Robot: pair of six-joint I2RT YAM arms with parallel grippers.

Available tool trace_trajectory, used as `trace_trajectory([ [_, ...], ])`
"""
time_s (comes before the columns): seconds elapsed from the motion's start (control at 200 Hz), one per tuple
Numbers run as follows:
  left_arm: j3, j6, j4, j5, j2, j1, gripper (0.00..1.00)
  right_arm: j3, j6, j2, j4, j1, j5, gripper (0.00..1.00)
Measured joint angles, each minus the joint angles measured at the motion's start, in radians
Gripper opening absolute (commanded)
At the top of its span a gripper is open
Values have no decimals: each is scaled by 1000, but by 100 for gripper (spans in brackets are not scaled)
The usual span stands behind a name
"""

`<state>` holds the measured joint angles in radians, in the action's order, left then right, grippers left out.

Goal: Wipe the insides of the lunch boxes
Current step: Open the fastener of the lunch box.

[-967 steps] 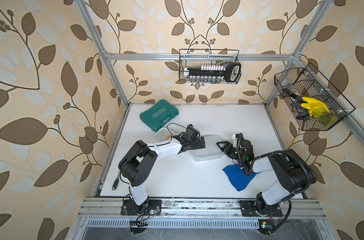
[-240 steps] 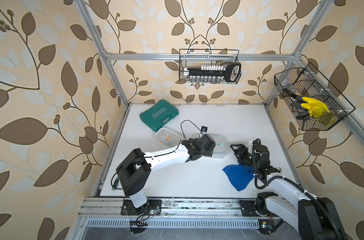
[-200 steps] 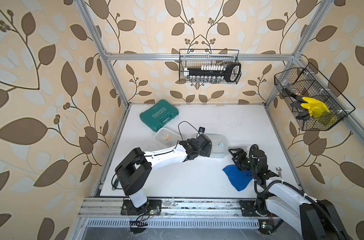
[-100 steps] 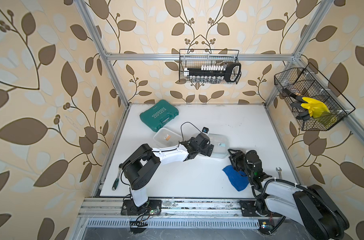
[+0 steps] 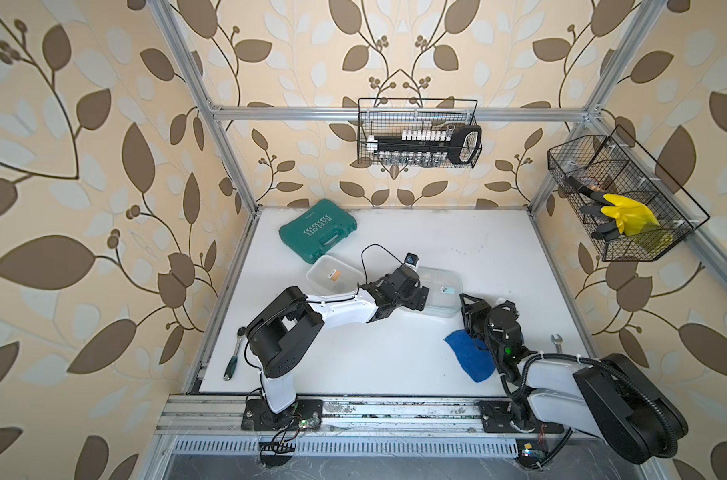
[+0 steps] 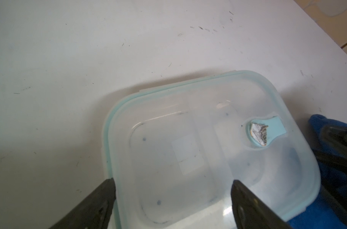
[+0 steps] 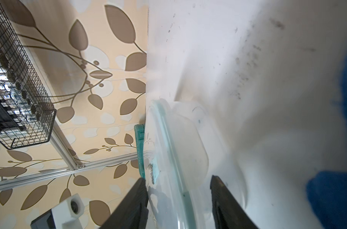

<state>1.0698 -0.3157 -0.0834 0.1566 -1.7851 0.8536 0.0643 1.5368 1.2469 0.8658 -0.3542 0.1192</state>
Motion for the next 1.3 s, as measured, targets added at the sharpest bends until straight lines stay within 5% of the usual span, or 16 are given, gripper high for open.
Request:
trace_trajectory([
  [0.565,-71,-84,48,-8,58,-5,92,92,11,444,418,4,39,44],
  [1.3,120,-13,204,52,70,-2,94,112,16,412,364,126,-155,48],
])
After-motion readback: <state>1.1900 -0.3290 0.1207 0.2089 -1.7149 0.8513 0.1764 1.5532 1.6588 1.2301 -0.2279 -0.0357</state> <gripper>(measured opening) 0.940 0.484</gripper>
